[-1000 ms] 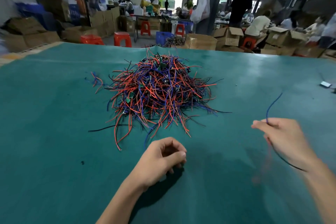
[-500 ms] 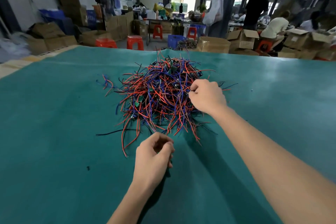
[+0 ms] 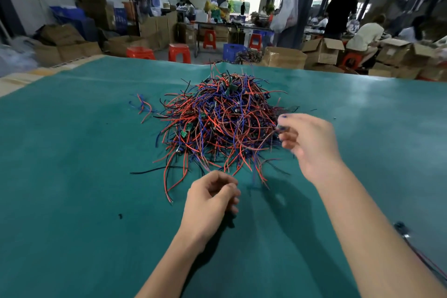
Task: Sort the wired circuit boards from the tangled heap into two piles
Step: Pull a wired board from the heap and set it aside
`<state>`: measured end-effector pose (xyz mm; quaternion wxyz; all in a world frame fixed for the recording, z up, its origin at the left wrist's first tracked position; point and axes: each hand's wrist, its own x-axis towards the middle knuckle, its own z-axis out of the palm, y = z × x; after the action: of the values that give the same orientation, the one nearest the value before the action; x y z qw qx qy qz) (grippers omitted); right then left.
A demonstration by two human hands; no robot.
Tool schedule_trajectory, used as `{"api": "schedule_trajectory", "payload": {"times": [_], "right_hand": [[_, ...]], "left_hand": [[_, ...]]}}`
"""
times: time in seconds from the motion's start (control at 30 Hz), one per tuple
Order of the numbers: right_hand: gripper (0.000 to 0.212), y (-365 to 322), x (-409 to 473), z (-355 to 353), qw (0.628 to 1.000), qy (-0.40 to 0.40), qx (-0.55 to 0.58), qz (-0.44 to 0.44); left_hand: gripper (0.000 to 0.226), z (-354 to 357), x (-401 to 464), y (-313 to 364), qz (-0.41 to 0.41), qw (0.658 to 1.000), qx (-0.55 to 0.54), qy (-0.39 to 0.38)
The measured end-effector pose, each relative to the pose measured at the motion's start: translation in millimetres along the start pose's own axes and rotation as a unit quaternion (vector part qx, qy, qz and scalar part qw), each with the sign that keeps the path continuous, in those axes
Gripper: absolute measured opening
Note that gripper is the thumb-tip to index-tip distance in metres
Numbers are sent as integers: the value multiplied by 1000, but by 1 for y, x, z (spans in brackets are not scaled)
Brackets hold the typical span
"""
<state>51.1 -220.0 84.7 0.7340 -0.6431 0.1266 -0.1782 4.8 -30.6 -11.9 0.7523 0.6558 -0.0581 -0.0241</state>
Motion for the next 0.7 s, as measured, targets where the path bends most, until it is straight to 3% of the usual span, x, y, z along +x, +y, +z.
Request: {"api": "schedule_trajectory", "payload": {"times": [0.07, 0.13, 0.2, 0.27, 0.33, 0.4, 0.47, 0.53, 0.6, 0.7], "right_hand": [[10, 17, -38, -4, 993, -86, 53, 60], [9, 39, -65, -2, 981, -138, 79, 113], [8, 52, -72, -2, 972, -137, 128, 142], [13, 54, -66, -10, 960, -115, 208, 146], [26, 52, -60, -21, 944, -106, 281, 138], [25, 53, -58, -25, 918, -110, 347, 156], [17, 58, -60, -25, 881, -138, 412, 187], [16, 60, -62, -22, 855, -192, 440, 198], [18, 63, -64, -17, 875, -224, 384, 192], [14, 70, -65, -10, 946, -224, 203, 120]], "left_hand": [[10, 3, -3, 4, -26, 994, -76, -70], [27, 5, -6, 9, -56, 985, -119, -111], [32, 2, -5, 12, -58, 987, -114, -102], [20, -4, -3, 13, -36, 991, -106, -75], [42, -6, -2, 12, -29, 988, -122, -85], [59, -2, -1, 9, -33, 985, -133, -103], [55, 2, -3, 6, -43, 983, -142, -105], [36, 3, -4, 8, -56, 979, -153, -121], [28, 2, -5, 12, -80, 974, -161, -139], [41, 4, -7, 15, -104, 972, -155, -144]]}}
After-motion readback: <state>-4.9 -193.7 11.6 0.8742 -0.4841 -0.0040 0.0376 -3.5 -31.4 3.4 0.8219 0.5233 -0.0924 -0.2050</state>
